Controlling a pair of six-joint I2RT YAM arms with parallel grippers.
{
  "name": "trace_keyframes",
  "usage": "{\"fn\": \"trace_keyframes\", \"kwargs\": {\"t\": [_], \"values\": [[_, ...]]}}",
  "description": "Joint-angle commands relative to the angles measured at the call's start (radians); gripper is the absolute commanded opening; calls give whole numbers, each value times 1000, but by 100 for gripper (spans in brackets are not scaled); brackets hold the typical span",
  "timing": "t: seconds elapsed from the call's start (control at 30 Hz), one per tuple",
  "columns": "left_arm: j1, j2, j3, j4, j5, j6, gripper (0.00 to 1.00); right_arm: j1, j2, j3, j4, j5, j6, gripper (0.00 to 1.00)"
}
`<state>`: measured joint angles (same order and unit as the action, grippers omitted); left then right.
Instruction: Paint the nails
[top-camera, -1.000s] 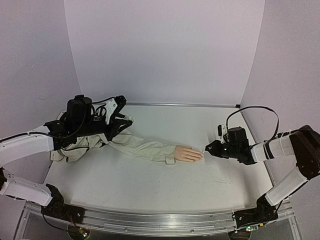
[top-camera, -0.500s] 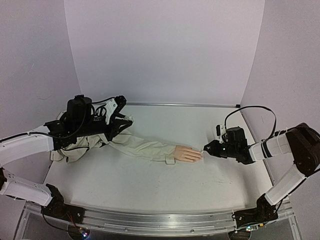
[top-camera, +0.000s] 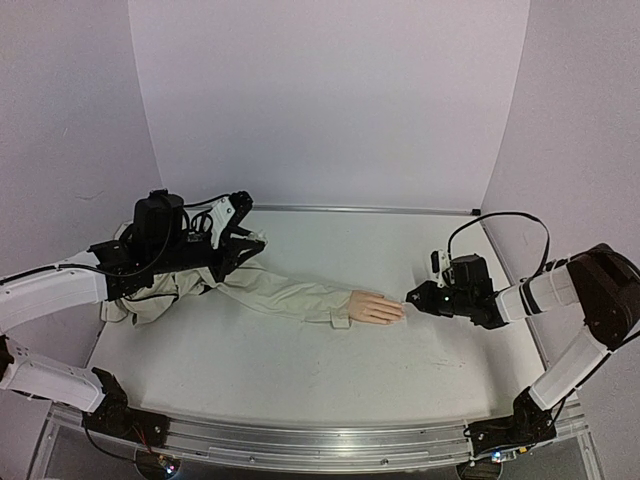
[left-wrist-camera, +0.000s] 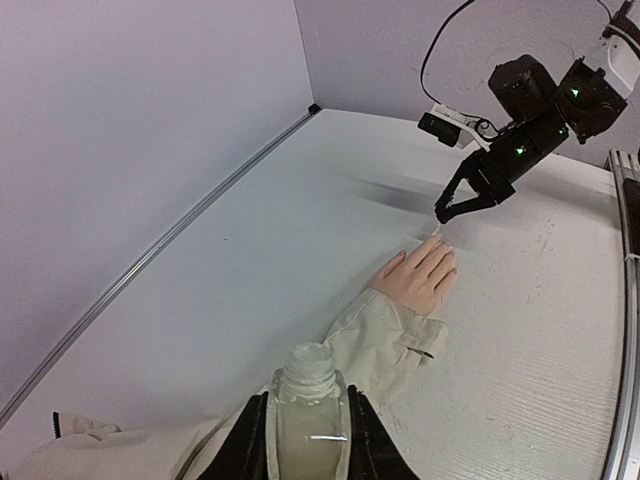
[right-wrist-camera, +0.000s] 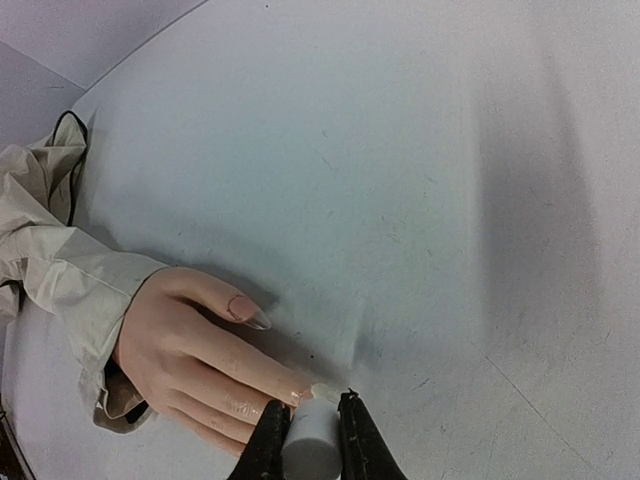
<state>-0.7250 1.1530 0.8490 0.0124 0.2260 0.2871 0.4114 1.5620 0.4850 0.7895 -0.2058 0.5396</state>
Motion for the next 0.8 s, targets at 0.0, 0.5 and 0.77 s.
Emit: {"fn": "trace_keyframes", "kwargs": {"t": [0.0,0.5,0.77], "values": [[6,-24,39,69,8,-7,0,7,0,19,16,-2,3,0],[6,-27,39,69,11,-9,0,6,-26,-4,-37,33,4,0],[6,-29,39,70,12,-9,0,6,-52,-6,-67,87,22,0]]}}
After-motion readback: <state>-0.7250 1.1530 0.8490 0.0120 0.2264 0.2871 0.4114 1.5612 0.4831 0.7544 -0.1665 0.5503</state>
